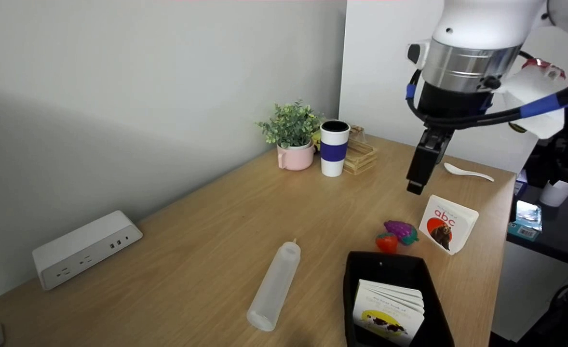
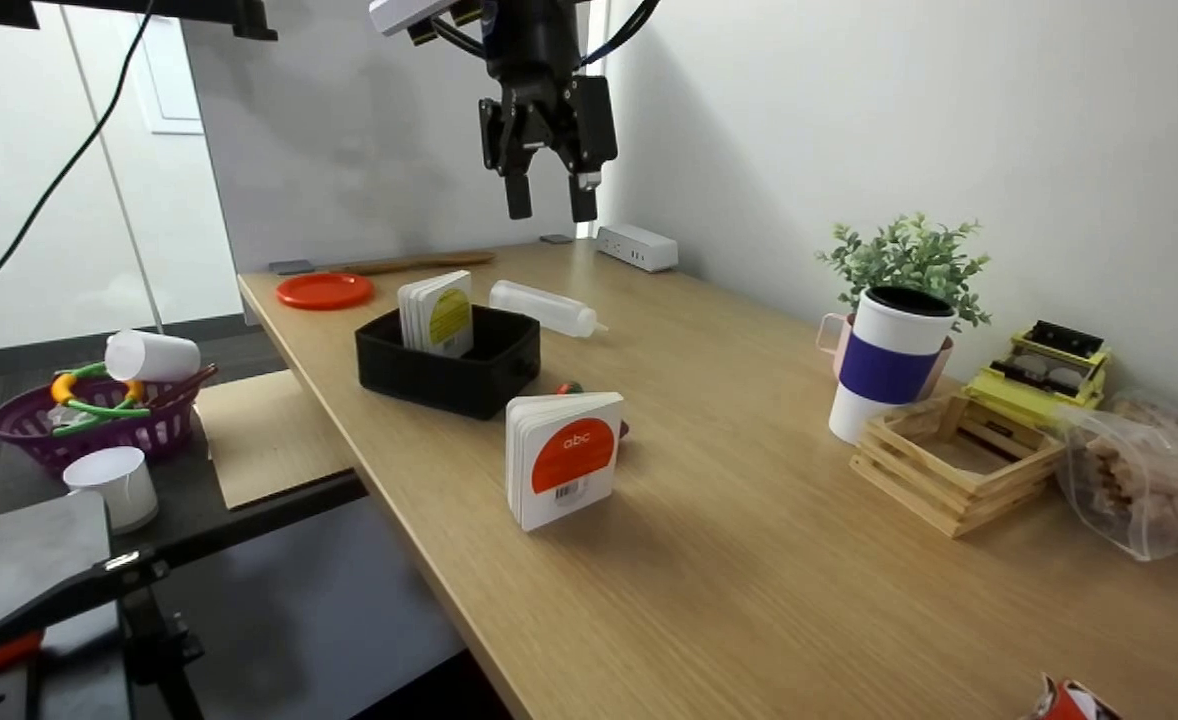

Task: Place the two books on the desk

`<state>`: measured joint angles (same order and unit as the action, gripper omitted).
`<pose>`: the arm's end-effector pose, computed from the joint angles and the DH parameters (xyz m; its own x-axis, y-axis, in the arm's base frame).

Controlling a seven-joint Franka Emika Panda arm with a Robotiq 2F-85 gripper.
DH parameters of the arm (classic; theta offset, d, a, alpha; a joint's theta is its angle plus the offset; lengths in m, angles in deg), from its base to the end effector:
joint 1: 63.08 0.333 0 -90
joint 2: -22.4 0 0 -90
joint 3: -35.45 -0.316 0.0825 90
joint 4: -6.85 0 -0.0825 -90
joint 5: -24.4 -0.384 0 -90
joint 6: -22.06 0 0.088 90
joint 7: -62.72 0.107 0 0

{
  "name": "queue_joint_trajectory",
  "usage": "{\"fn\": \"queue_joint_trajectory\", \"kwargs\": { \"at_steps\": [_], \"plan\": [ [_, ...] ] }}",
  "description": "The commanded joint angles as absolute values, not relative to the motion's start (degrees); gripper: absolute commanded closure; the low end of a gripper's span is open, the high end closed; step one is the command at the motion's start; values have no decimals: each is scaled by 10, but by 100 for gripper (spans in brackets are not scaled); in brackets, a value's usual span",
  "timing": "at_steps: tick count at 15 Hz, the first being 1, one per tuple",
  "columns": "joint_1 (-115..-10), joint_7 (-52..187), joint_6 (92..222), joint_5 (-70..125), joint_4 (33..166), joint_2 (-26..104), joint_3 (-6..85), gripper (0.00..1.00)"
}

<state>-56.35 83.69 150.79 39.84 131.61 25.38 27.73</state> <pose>0.5282 0.1279 0.3700 0.9954 0.0602 0.0739 0.0452 -0.9807 0.1900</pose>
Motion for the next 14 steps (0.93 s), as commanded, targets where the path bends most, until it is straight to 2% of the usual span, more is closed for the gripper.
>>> {"fn": "queue_joint_trajectory", "kwargs": {
  "at_steps": [1,9,14],
  "plan": [
    [-537,852,1455,431,1245,316,271,0],
    [-492,828,1407,402,1147,401,272,0],
    [-486,841,1428,411,1167,390,278,0]
  ]
}}
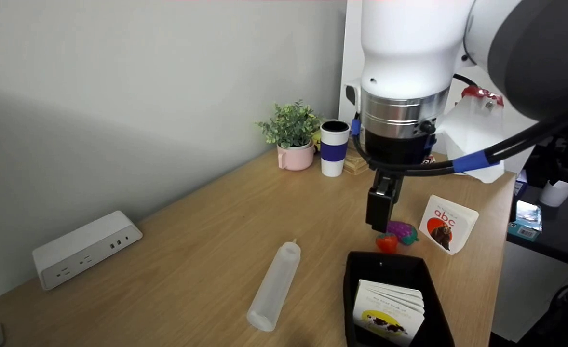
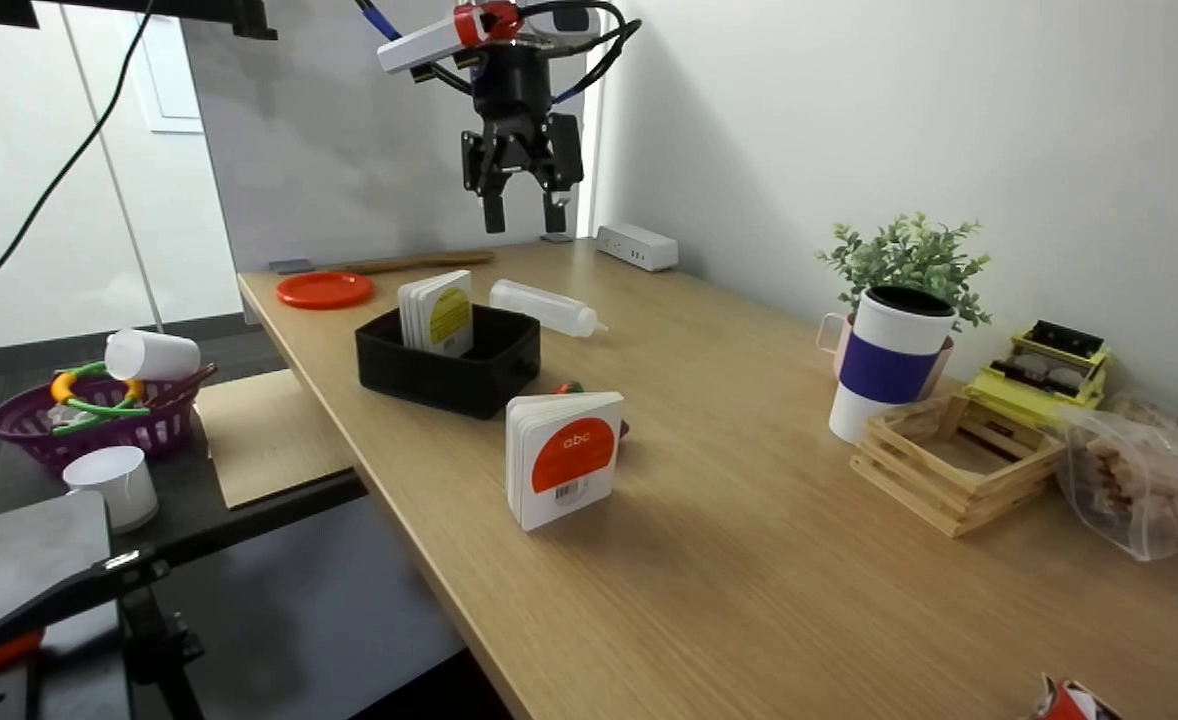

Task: Place the two books on the desk

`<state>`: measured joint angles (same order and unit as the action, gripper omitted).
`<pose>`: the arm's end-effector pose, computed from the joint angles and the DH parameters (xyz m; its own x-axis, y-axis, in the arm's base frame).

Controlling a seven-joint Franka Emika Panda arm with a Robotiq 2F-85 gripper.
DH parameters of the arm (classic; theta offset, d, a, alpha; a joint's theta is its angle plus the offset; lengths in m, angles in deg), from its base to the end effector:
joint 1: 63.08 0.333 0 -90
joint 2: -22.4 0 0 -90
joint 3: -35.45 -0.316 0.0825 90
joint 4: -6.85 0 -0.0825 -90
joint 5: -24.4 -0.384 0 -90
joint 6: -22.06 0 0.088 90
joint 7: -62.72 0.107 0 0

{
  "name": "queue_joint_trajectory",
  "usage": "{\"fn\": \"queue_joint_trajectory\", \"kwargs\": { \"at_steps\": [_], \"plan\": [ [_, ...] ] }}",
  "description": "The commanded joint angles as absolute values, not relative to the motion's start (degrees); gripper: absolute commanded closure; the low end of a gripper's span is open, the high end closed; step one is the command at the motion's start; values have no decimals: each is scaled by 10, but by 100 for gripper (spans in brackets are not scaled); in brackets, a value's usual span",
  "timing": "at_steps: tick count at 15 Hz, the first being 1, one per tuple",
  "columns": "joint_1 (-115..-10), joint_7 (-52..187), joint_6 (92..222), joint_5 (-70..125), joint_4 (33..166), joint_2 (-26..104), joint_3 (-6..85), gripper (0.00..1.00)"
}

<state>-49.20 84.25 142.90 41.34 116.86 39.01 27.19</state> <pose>0.5667 0.2118 0.3369 0.9855 0.1669 -0.0304 0.1694 -0.9603 0.2215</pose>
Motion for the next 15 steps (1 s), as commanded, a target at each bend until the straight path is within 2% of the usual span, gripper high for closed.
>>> {"fn": "queue_joint_trajectory", "kwargs": {
  "at_steps": [1,8,15],
  "plan": [
    [-486,841,1428,411,1167,390,279,0],
    [-501,746,1512,338,1182,413,262,0],
    [-514,600,1509,210,1179,443,232,0]
  ]
}}
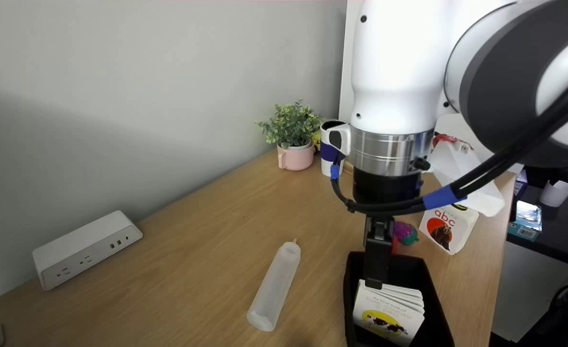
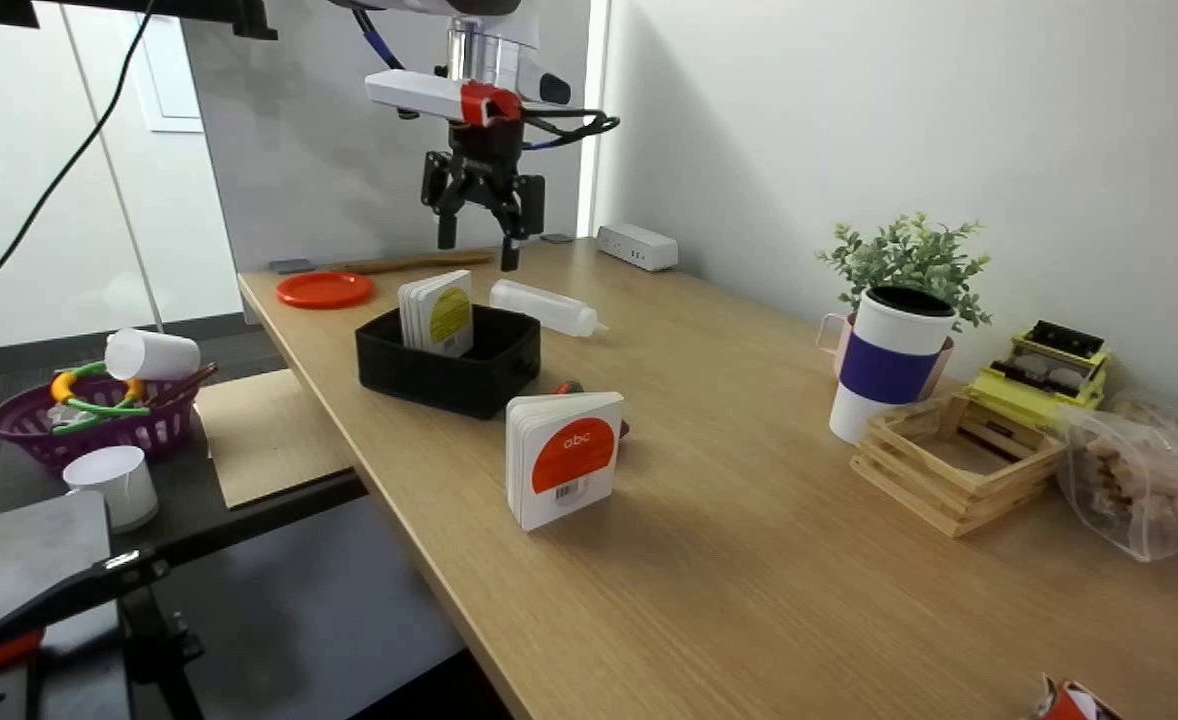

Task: Place the two books on the desk

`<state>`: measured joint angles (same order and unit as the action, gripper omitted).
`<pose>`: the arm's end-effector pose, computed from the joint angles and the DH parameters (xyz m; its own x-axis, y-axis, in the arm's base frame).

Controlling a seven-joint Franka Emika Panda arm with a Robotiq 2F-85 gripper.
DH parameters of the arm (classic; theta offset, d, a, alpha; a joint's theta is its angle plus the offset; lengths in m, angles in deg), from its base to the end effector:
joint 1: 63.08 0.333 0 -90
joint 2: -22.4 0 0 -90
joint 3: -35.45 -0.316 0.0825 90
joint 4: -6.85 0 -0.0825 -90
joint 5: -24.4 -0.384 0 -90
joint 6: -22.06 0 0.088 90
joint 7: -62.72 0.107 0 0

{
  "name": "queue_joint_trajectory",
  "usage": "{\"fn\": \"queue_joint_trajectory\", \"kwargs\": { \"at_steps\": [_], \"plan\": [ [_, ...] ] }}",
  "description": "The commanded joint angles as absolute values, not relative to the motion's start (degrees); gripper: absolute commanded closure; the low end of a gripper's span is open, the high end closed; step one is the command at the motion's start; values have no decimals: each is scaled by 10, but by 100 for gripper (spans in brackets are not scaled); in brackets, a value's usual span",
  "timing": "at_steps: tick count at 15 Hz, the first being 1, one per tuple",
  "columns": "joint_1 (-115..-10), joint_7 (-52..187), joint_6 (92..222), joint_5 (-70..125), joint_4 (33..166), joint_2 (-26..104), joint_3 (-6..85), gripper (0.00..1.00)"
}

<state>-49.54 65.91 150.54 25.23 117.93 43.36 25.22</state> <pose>0.5620 0.2420 0.2938 0.9342 0.3519 -0.0590 0.3493 -0.9357 -0.0495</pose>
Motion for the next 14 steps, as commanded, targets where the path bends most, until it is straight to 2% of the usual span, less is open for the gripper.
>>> {"fn": "queue_joint_trajectory", "kwargs": {
  "at_steps": [1,14],
  "plan": [
    [-515,583,1506,198,1178,445,229,0],
    [-505,562,1483,197,1175,486,232,0]
  ]
}}
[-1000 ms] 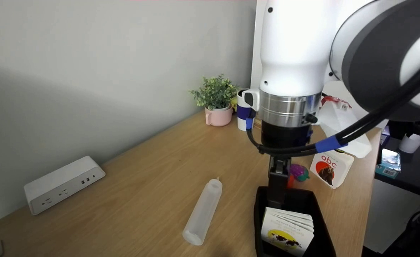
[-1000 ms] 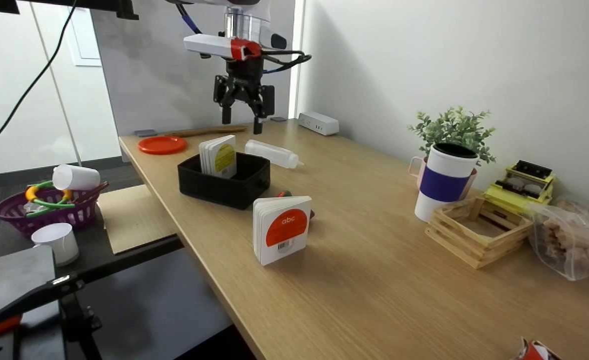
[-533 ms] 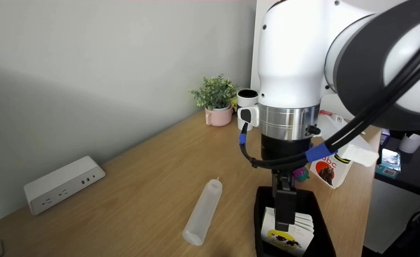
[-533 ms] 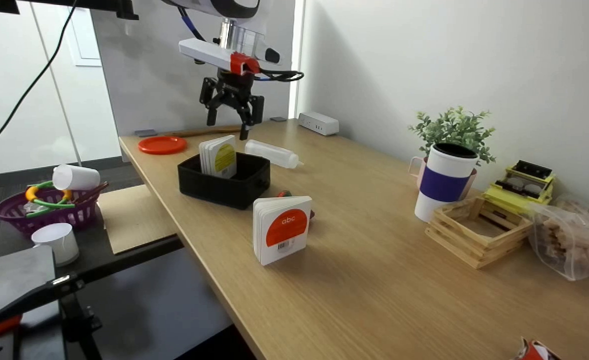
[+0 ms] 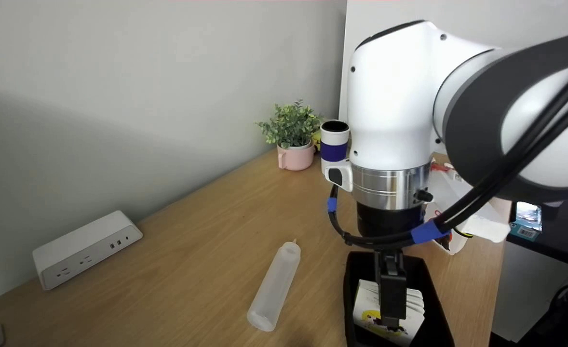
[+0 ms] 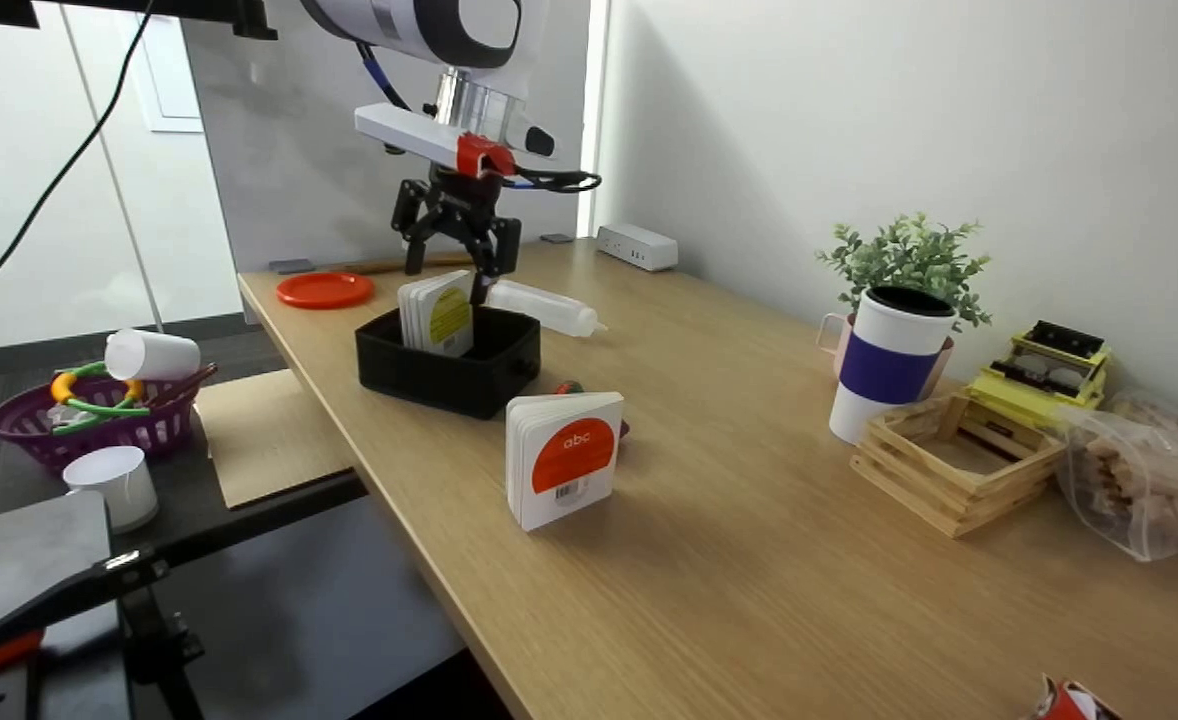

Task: Place the two books on the desk

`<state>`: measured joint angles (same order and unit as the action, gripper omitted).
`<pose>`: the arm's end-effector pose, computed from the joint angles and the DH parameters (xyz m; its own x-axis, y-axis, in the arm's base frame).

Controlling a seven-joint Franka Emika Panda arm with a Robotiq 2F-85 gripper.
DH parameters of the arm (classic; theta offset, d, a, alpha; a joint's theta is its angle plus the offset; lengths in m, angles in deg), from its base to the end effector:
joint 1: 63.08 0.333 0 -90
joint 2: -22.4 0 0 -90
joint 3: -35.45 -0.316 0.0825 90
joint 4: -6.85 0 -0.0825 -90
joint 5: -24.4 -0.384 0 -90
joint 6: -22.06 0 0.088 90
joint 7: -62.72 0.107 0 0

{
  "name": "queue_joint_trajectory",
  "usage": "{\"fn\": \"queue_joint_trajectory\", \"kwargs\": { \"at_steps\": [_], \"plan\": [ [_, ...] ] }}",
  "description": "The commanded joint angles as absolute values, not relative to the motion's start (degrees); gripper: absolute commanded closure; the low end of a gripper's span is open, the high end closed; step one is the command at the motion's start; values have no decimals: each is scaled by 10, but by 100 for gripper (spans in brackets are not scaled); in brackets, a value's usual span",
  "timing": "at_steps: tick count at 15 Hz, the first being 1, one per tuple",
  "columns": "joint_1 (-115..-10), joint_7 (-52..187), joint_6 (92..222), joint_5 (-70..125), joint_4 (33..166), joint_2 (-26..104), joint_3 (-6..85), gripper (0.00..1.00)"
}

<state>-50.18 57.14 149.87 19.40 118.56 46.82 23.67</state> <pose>0.5492 0.2508 0.2538 0.8852 0.4474 -0.1277 0.4271 -0.8903 -0.1579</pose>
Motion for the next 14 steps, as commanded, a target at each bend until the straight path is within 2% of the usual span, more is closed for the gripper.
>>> {"fn": "queue_joint_trajectory", "kwargs": {
  "at_steps": [1,3,13,14],
  "plan": [
    [-505,563,1480,198,1171,494,233,0],
    [-506,560,1475,197,1166,505,232,26],
    [-496,572,1451,212,1150,520,237,97],
    [-493,577,1449,218,1152,514,238,99]
  ]
}}
